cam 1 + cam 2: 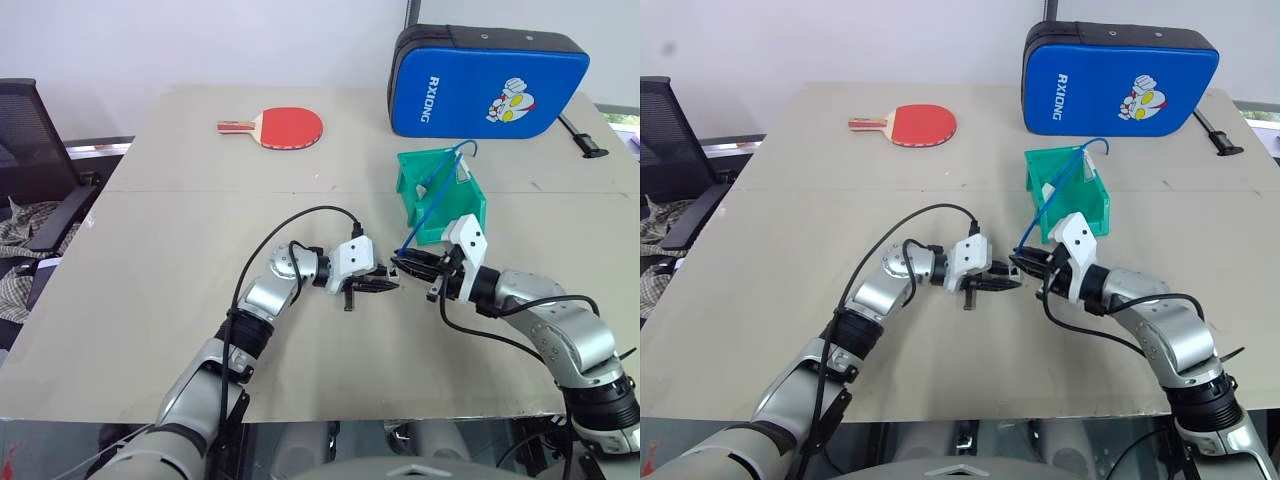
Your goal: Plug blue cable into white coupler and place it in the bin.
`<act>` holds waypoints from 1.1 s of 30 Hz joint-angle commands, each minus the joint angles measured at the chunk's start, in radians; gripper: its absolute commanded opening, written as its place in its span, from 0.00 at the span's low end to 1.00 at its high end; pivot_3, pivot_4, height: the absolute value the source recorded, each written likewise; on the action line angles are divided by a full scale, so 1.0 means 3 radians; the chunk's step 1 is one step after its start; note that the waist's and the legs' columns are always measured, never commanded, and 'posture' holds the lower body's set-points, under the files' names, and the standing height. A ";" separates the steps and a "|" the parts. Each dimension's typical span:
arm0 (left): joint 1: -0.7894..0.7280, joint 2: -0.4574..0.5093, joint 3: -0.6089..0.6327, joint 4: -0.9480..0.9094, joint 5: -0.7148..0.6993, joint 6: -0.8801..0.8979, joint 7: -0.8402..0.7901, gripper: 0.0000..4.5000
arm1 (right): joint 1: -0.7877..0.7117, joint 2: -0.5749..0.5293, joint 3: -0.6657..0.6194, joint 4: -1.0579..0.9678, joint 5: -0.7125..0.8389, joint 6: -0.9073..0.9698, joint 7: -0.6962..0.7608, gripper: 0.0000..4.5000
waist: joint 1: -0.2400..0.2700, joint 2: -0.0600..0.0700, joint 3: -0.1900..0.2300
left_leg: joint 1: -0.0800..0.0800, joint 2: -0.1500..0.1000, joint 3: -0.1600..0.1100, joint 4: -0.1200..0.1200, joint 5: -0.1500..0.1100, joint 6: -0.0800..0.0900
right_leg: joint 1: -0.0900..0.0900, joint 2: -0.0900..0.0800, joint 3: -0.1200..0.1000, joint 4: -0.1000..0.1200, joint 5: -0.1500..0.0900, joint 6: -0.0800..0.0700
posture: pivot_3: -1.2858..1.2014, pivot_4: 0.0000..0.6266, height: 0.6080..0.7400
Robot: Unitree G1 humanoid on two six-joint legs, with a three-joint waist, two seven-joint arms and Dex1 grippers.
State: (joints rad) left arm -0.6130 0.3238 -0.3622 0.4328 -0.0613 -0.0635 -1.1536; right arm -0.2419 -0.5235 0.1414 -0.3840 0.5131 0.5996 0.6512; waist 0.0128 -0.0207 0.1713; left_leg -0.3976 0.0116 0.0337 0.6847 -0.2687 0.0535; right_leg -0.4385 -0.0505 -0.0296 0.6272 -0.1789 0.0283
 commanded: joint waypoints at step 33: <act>0.0054 0.0017 0.0032 -0.0146 -0.0005 0.0029 0.0022 0.11 | -0.0799 -0.0470 0.0967 0.0911 -0.1258 -0.0376 0.1177 0.00 | -0.0006 -0.0004 -0.0018 | 0.0021 0.0008 0.0002 0.0000 0.0000 0.0000 | 0.0015 0.0005 0.0000 0.0000 0.0000 -0.0001 | 0.52 0.24 0.93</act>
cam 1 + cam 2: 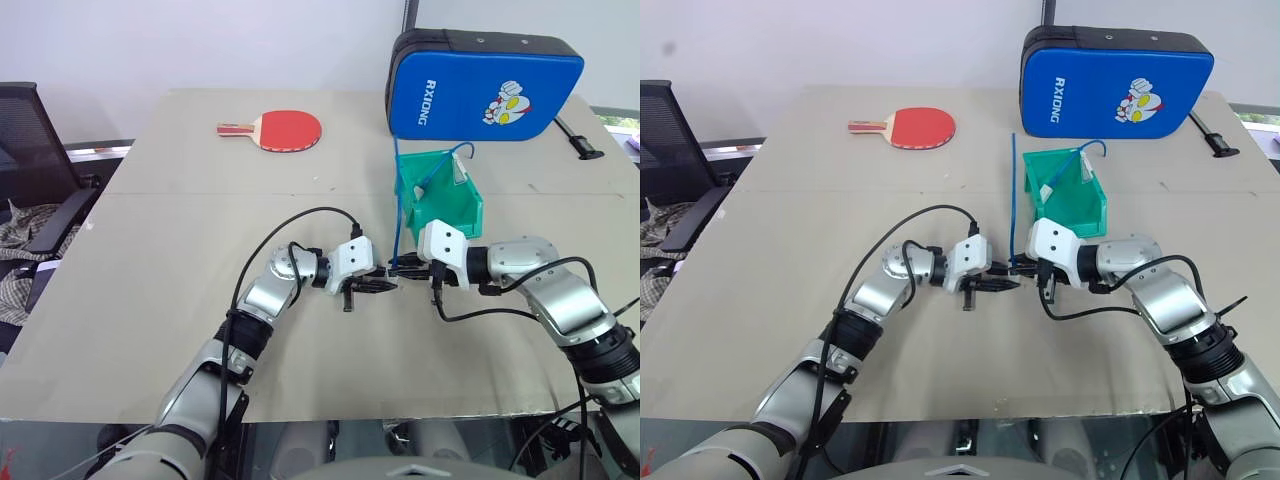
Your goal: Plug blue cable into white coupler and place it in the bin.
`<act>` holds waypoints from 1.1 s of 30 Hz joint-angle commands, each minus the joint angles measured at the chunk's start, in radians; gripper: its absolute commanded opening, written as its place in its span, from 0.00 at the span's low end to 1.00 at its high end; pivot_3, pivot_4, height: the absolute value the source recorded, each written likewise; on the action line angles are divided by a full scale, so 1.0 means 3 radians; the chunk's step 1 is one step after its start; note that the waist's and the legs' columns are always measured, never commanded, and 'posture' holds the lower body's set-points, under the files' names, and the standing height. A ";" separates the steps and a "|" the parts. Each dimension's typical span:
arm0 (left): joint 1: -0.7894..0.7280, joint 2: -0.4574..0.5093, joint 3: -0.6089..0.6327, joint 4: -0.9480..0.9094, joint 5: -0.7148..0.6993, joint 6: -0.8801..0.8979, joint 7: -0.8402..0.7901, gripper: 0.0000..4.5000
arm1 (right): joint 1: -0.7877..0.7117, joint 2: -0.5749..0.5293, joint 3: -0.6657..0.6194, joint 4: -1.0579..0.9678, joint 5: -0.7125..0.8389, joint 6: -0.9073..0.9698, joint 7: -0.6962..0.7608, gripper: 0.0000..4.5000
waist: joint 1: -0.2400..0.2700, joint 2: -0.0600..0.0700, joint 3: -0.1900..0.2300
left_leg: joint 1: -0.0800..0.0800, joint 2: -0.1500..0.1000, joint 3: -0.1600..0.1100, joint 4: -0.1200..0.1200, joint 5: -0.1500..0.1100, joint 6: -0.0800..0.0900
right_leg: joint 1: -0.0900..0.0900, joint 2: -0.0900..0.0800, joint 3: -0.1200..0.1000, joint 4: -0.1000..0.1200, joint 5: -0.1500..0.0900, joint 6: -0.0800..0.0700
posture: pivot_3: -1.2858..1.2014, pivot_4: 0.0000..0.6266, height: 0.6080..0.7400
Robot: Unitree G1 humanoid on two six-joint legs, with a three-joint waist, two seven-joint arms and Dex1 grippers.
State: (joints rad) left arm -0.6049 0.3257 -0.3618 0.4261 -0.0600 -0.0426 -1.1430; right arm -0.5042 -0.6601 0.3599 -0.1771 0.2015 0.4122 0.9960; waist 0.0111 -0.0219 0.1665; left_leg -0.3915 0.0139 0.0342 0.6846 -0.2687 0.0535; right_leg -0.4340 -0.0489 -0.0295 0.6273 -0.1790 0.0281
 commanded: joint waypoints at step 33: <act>0.0106 0.0142 0.0199 -0.1052 -0.0464 0.0886 -0.0095 0.11 | 0.1360 0.0898 -0.1186 -0.1624 0.1034 0.0824 -0.1599 0.99 | 0.0004 -0.0002 -0.0025 | -0.0012 0.0010 0.0006 0.0000 0.0000 -0.0001 | -0.0017 0.0006 0.0005 0.0002 -0.0009 -0.0011 | 0.52 0.24 0.93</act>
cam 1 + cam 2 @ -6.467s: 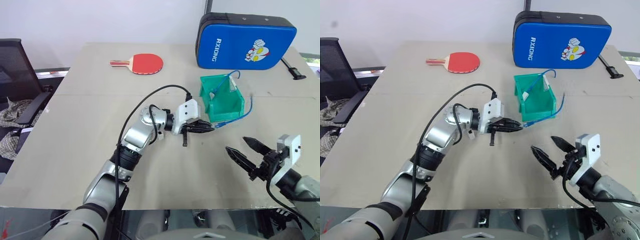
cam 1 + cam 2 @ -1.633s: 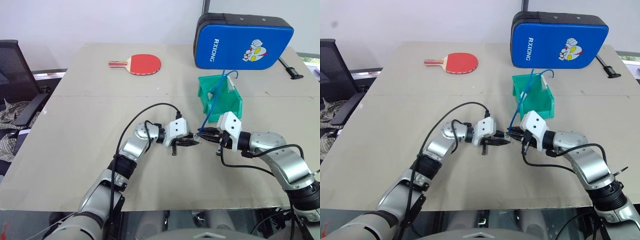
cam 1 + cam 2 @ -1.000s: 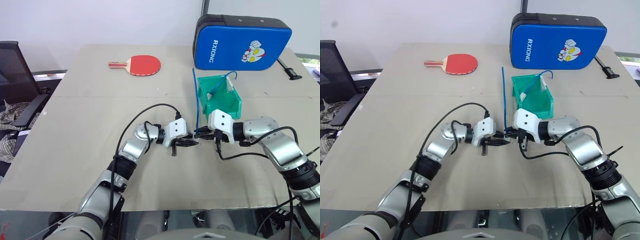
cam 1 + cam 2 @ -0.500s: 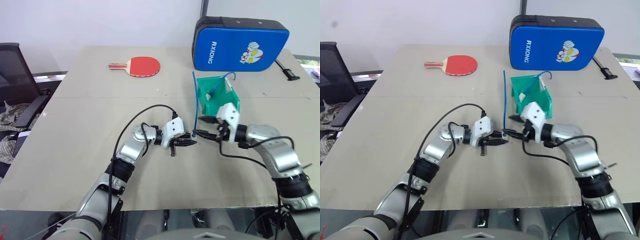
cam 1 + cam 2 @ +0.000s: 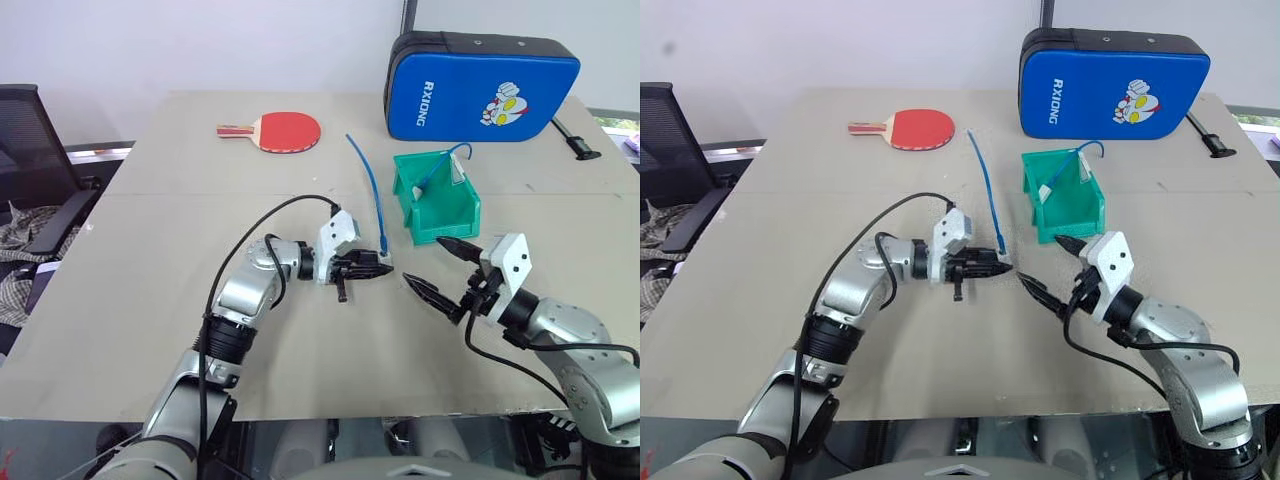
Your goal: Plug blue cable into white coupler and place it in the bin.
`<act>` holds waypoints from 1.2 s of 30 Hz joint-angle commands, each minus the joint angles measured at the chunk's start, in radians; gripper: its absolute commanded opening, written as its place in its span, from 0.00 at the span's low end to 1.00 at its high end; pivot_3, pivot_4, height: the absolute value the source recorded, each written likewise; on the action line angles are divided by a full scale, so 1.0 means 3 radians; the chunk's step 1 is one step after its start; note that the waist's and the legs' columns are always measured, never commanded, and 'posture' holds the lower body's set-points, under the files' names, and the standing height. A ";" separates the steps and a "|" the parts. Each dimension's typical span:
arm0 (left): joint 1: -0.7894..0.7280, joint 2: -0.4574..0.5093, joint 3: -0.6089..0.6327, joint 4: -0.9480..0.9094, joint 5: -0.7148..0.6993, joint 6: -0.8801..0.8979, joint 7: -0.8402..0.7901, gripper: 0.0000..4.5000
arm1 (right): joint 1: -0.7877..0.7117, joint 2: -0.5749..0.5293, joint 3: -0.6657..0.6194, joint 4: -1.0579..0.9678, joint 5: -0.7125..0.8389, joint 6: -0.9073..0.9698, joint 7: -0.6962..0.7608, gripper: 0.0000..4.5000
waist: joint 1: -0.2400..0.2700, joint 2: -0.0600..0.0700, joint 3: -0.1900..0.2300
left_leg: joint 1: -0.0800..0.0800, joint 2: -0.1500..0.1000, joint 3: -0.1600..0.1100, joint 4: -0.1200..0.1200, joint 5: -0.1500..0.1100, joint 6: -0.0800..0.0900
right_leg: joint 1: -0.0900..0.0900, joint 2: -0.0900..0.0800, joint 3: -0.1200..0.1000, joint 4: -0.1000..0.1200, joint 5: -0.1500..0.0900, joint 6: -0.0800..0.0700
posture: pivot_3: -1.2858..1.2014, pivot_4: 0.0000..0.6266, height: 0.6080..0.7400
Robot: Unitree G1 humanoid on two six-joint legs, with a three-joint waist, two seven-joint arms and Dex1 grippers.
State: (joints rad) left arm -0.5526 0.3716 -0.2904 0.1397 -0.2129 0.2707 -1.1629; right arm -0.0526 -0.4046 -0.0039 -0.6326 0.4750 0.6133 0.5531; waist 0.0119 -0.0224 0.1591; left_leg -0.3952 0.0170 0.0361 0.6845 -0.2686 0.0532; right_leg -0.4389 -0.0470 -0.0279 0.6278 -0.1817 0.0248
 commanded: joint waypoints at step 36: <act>0.1119 0.0232 0.1331 -0.2049 -0.1240 0.0778 0.1021 0.96 | -0.2380 -0.0642 -0.0395 0.2540 0.0305 0.0602 0.0224 0.00 | -0.0003 0.0003 0.0003 | -0.0005 0.0000 0.0004 -0.0002 0.0000 0.0001 | -0.0002 -0.0001 0.0001 -0.0005 0.0006 -0.0009 | 0.52 0.24 0.93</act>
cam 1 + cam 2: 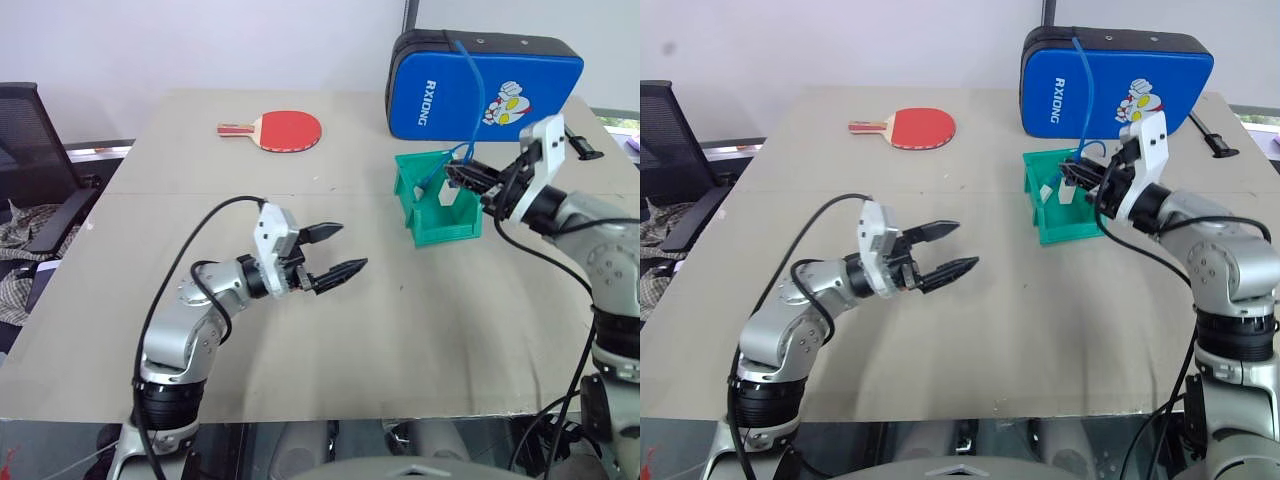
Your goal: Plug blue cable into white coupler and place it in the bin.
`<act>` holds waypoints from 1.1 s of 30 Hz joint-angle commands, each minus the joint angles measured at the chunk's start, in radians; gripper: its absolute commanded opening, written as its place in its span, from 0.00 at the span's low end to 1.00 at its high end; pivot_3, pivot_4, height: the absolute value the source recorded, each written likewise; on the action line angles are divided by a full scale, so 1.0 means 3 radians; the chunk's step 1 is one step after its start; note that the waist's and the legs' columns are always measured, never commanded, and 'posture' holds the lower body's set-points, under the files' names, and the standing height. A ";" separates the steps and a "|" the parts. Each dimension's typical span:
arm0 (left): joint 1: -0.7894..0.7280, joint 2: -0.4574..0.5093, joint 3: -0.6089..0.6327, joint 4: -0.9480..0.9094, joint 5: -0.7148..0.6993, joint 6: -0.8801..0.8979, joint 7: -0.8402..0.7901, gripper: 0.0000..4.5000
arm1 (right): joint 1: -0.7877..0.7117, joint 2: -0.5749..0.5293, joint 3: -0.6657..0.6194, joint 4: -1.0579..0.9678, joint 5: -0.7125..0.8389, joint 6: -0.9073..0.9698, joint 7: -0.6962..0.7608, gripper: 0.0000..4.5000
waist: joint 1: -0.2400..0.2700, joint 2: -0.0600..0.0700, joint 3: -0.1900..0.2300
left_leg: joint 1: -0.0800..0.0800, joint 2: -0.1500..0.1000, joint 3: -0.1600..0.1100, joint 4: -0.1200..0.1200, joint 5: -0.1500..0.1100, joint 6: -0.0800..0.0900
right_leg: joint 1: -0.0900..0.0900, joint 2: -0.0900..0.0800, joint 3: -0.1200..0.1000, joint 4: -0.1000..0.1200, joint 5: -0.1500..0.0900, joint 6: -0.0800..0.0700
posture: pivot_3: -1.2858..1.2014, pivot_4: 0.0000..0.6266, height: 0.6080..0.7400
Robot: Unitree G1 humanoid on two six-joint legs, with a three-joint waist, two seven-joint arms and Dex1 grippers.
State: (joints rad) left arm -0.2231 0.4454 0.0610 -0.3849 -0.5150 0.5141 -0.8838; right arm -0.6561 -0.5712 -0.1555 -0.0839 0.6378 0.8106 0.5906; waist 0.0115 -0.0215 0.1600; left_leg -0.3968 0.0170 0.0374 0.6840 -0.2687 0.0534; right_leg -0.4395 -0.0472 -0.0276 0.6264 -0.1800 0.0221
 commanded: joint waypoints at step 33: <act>0.0751 0.0884 0.0462 0.0048 -0.0232 -0.0182 -0.0184 0.97 | 0.3277 -0.0616 -0.1135 -0.1259 -0.0664 -0.1626 0.1086 0.99 | -0.0007 0.0014 0.0008 | 0.0009 0.0006 0.0028 -0.0005 -0.0002 0.0001 | -0.0004 -0.0001 0.0021 -0.0003 -0.0009 0.0014 | 0.52 0.24 0.93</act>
State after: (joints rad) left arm -0.0147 0.6956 0.1714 -0.3429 -0.5812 0.4790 -0.9206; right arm 0.3259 -0.7507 -0.4569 -0.4258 0.4465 0.3612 0.9120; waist 0.0094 -0.0173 0.1623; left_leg -0.3938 0.0187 0.0463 0.6825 -0.2693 0.0537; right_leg -0.4408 -0.0478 -0.0208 0.6256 -0.1828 0.0263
